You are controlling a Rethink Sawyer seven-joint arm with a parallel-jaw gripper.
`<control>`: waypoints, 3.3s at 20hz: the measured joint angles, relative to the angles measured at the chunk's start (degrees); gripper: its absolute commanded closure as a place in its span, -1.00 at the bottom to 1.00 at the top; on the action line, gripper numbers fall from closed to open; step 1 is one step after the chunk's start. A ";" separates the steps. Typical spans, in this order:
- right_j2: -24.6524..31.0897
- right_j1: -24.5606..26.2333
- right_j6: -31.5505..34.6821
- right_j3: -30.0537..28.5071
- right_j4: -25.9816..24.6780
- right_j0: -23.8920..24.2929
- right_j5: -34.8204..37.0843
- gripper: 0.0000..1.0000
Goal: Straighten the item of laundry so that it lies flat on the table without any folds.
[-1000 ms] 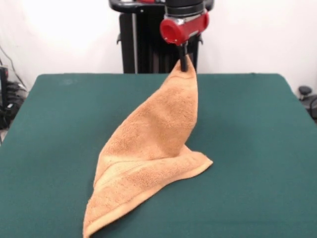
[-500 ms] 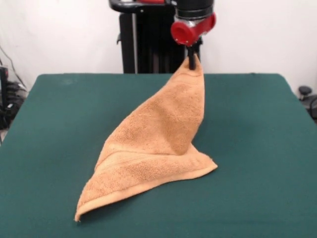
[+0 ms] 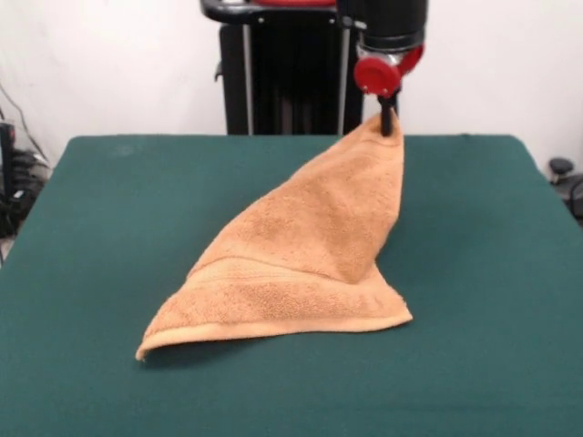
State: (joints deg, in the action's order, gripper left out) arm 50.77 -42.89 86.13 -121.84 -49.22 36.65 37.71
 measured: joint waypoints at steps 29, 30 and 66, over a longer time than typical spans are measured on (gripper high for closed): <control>-9.70 11.05 0.00 0.24 -10.38 -10.68 -0.66 1.00; -9.79 11.28 0.00 0.25 -10.49 -11.05 -1.18 1.00; -33.73 4.43 0.61 4.44 -6.47 -37.93 -43.17 1.00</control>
State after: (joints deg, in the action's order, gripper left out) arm 17.04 -38.46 86.73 -117.40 -55.69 -1.28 -5.45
